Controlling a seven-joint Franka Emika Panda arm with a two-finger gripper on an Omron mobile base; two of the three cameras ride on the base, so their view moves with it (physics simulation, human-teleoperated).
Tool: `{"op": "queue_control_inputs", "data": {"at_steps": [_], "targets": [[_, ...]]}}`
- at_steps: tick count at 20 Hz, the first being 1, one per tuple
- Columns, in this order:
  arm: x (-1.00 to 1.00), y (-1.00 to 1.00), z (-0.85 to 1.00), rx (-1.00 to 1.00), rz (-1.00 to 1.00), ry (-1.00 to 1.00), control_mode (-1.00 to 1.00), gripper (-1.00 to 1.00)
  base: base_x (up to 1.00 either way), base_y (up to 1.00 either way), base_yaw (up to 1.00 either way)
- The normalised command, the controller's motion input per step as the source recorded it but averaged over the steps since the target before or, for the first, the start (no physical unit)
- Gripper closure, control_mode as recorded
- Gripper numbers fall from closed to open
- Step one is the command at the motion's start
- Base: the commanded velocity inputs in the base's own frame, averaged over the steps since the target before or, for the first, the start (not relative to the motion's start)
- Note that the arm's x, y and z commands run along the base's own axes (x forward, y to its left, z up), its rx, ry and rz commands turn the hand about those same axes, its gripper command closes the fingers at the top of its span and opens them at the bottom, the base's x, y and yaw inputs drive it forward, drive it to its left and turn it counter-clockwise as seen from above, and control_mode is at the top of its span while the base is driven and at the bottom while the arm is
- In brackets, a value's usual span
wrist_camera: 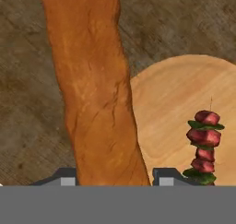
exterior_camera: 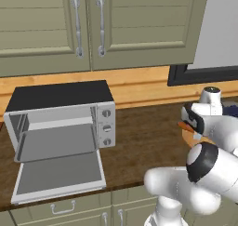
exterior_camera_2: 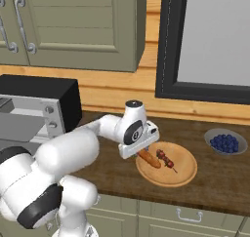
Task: Pick up the kebab skewer and baguette bread, and place them inside the toaster oven. Close the toaster oven door and start by setting the timer.
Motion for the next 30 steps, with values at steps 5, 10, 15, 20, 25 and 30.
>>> {"op": "queue_control_inputs", "data": {"at_steps": [5, 10, 15, 20, 25, 30], "targets": [[-0.45, 1.0, 0.75, -0.1, 0.24, -0.02, -1.0, 1.0, 0.0, 0.0, 0.0], [-0.32, 1.0, 0.62, -0.04, 0.23, 0.0, -1.0, 1.0, 0.0, 0.0, 0.0], [-0.17, 1.0, 0.31, 0.0, 0.18, 0.0, -1.0, 1.0, 0.0, 0.0, 0.0], [0.0, 1.0, 0.47, 0.0, 0.15, 0.0, -1.0, 1.0, 0.0, 0.0, 0.0], [-0.01, 1.0, 0.54, 0.0, 0.16, 0.0, -1.0, 1.0, 0.0, 0.0, 0.0], [-0.02, 1.0, 0.4, 0.05, 0.11, 0.01, -1.0, 1.0, 0.0, 0.0, 0.0]]}}
